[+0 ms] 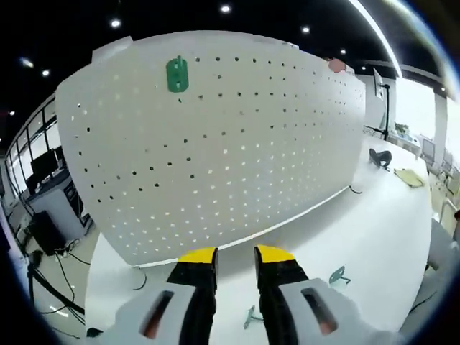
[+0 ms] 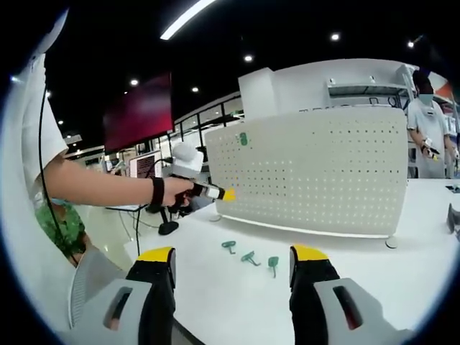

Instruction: Insert the hook assembly into the mounting plate slot until the hook locks in place.

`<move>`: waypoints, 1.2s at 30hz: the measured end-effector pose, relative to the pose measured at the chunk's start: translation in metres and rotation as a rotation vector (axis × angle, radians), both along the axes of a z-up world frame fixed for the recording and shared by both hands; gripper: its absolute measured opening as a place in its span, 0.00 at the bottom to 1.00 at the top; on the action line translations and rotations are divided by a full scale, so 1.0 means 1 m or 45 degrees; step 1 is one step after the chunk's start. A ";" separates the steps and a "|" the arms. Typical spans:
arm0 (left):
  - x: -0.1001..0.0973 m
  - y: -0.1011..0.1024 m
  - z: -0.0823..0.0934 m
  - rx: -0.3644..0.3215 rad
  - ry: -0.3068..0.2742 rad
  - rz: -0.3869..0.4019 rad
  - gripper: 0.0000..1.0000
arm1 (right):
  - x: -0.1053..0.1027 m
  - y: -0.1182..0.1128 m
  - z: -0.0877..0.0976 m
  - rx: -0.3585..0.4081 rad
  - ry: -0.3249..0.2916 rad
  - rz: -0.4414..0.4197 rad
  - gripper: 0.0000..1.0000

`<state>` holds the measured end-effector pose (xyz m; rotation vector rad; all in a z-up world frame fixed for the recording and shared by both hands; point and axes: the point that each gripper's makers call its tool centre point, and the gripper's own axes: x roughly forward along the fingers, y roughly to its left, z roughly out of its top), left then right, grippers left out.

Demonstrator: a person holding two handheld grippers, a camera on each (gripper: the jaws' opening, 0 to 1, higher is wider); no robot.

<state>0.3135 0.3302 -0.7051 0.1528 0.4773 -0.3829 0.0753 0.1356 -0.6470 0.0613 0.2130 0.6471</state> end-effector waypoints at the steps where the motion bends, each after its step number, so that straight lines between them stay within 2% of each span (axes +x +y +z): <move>1: -0.003 0.000 -0.007 0.015 0.014 -0.016 0.21 | 0.000 0.000 -0.001 -0.001 0.002 -0.001 0.65; 7: -0.022 0.000 -0.035 0.046 0.086 -0.048 0.21 | -0.001 -0.001 -0.004 0.007 0.012 -0.013 0.65; 14: -0.033 0.007 -0.055 0.090 0.142 -0.062 0.21 | -0.001 0.002 -0.008 0.010 0.030 -0.002 0.64; 24: -0.043 0.007 -0.077 0.127 0.215 -0.100 0.18 | -0.001 0.001 -0.013 0.002 0.049 -0.005 0.64; 30: -0.048 0.006 -0.092 0.201 0.247 -0.152 0.17 | -0.001 0.000 -0.016 0.004 0.062 -0.012 0.63; 36: -0.049 0.009 -0.101 0.217 0.277 -0.157 0.14 | 0.000 0.000 -0.018 -0.003 0.074 -0.014 0.63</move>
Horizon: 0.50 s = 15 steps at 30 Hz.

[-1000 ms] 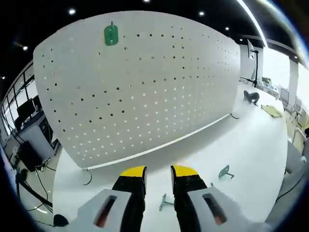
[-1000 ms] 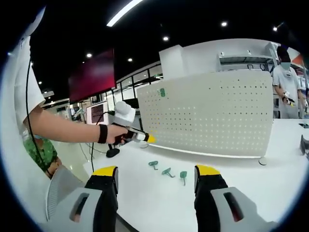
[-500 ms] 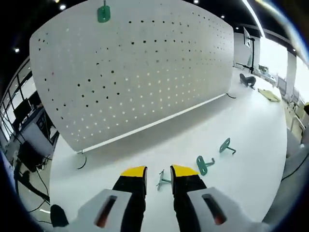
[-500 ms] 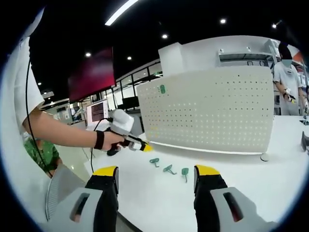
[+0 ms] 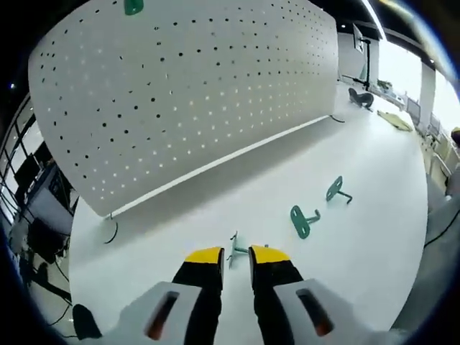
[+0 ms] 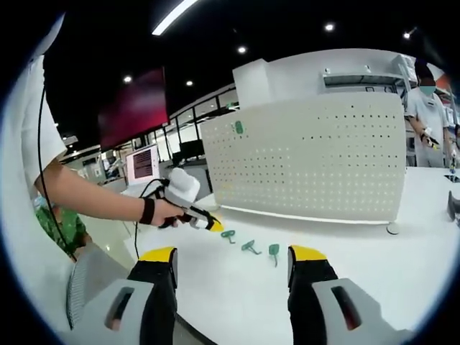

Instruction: Insert the hook assembly into the mounting plate slot until the hook locks in place.

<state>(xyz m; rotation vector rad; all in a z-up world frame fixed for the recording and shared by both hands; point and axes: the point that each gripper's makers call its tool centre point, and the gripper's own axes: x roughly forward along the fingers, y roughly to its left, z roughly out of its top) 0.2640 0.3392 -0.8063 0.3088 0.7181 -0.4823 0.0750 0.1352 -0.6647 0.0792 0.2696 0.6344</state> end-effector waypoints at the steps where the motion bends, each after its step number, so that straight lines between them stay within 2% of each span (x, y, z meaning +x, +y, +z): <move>1: 0.000 0.000 -0.002 0.005 0.005 -0.002 0.14 | 0.000 0.000 0.000 0.001 0.002 0.000 0.63; 9: 0.001 0.003 -0.013 0.041 0.022 -0.025 0.10 | 0.001 0.000 -0.001 -0.006 0.011 -0.008 0.63; 10: 0.001 0.003 -0.014 0.060 0.019 -0.034 0.08 | 0.001 0.000 -0.002 -0.007 0.014 -0.010 0.63; 11: 0.005 0.006 -0.013 0.126 -0.021 -0.062 0.06 | 0.001 -0.001 -0.003 -0.009 0.018 -0.015 0.62; 12: 0.006 0.007 -0.012 0.144 -0.041 -0.067 0.06 | 0.000 -0.001 -0.004 -0.010 0.022 -0.016 0.62; 15: 0.007 0.004 -0.017 0.126 -0.018 -0.077 0.07 | 0.000 0.000 -0.006 -0.014 0.033 -0.019 0.62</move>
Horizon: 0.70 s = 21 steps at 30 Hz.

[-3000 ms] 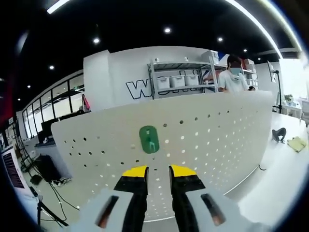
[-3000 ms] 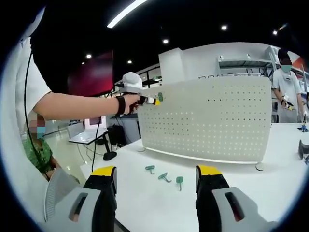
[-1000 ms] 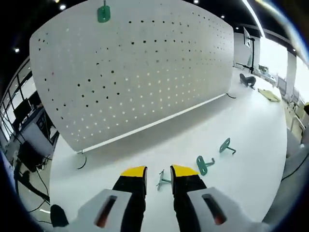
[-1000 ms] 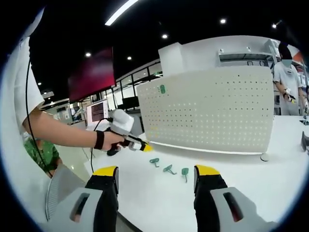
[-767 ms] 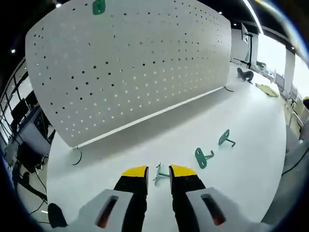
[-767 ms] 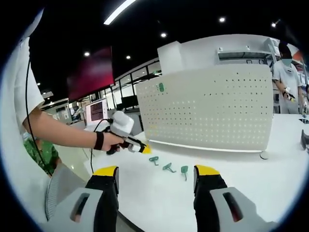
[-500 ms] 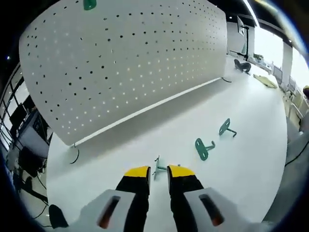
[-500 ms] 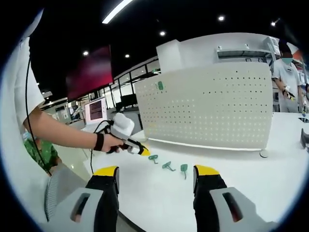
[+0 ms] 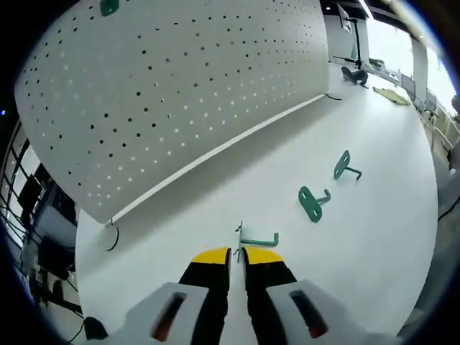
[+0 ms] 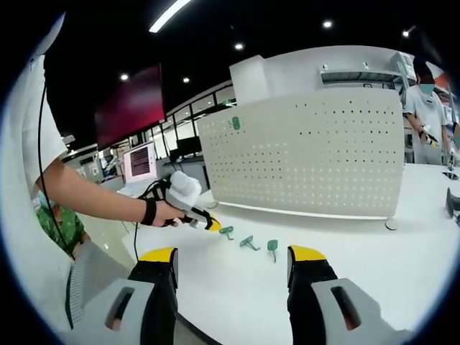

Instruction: Insert the hook assembly into the mounting plate slot until the hook locks in place.

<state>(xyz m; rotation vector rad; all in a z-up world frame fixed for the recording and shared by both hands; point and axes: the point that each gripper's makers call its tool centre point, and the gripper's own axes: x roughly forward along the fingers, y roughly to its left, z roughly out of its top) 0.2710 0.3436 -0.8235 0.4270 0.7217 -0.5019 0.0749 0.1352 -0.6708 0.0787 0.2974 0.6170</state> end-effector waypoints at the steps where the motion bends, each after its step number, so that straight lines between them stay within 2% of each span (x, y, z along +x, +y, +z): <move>1: 0.000 0.000 0.000 0.003 -0.001 -0.002 0.07 | 0.000 0.000 0.000 -0.001 0.001 0.000 0.62; 8: 0.001 -0.003 -0.010 0.007 0.031 -0.033 0.09 | 0.004 0.000 -0.002 -0.004 0.013 -0.009 0.62; 21: 0.007 -0.001 -0.019 -0.004 0.041 -0.018 0.06 | 0.009 0.003 -0.010 -0.037 0.044 0.002 0.62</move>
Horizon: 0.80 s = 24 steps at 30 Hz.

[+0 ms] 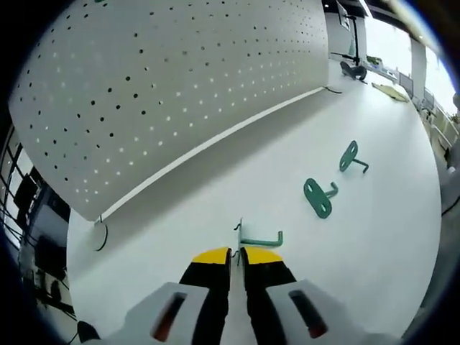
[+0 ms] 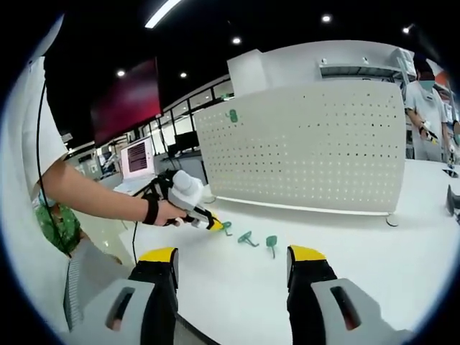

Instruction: Insert the hook assembly into the mounting plate slot until the hook locks in place.

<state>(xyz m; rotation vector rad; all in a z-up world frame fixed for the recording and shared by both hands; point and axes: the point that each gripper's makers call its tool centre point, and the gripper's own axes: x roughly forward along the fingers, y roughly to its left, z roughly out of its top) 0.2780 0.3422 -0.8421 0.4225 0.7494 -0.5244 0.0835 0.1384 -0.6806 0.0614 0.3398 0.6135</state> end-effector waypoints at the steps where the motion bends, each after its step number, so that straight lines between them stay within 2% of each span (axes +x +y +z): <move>1: 0.000 0.000 0.001 0.002 -0.001 0.000 0.06 | 0.000 0.001 -0.001 -0.007 0.004 0.002 0.62; 13: -0.005 -0.002 0.001 -0.022 0.002 0.001 0.04 | 0.001 0.002 0.000 0.006 0.009 -0.003 0.62; 22: -0.009 -0.004 0.010 -0.115 0.007 0.049 0.04 | 0.001 0.006 0.002 0.014 0.005 0.010 0.62; 24: -0.009 -0.009 0.018 -0.151 -0.006 0.055 0.03 | 0.001 0.007 0.003 0.014 0.001 0.018 0.62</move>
